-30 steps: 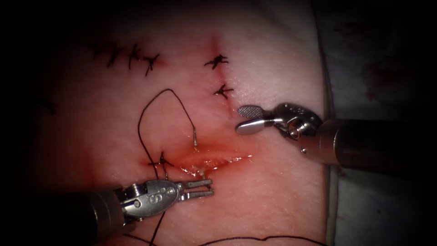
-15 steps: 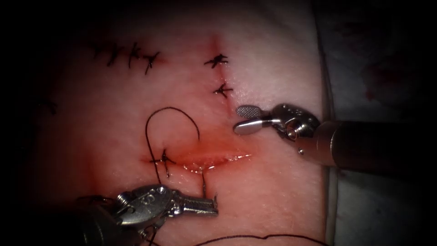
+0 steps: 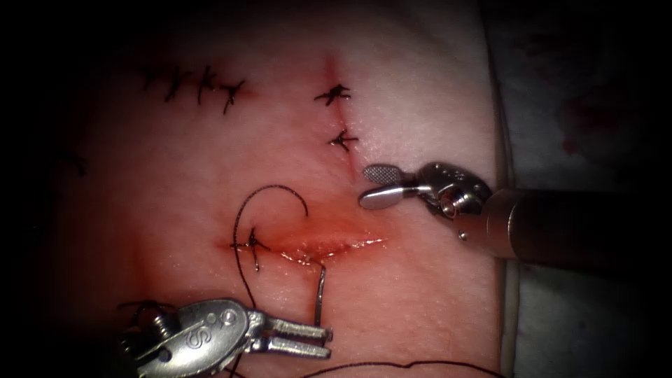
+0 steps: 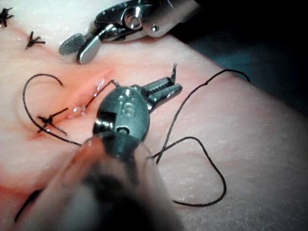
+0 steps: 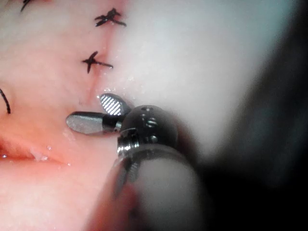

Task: Wound Closure
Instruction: Use the left gripper to pull the needle through.

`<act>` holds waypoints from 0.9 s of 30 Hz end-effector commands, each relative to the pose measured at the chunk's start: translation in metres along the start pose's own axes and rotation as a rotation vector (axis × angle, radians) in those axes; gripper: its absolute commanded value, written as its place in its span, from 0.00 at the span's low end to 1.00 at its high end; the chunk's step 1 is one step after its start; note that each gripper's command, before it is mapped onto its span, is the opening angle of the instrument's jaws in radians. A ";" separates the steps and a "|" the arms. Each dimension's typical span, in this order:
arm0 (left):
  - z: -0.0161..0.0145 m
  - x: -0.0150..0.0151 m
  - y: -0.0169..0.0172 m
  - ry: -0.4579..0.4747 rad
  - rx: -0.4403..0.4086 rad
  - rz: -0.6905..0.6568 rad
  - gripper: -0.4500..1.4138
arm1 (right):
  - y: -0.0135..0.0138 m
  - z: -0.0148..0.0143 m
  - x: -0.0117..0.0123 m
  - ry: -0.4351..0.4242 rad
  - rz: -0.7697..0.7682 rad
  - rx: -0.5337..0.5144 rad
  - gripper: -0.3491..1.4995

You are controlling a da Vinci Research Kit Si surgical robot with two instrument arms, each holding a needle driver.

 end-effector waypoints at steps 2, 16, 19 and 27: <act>0.0001 0.0007 -0.0014 -0.023 0.071 0.109 0.00 | 0.0001 0.0009 -0.0002 0.000 -0.002 0.004 0.54; -0.0031 0.0068 -0.0097 0.054 0.235 0.416 0.00 | -0.0004 0.0008 -0.0009 0.000 -0.004 0.004 0.54; -0.0035 0.0077 -0.0111 0.057 0.244 0.427 0.00 | -0.0004 0.0008 -0.0010 0.000 -0.005 0.004 0.54; -0.0018 0.0061 -0.0099 0.056 0.255 0.465 0.00 | -0.0008 -0.0002 -0.0003 0.019 0.021 0.022 0.65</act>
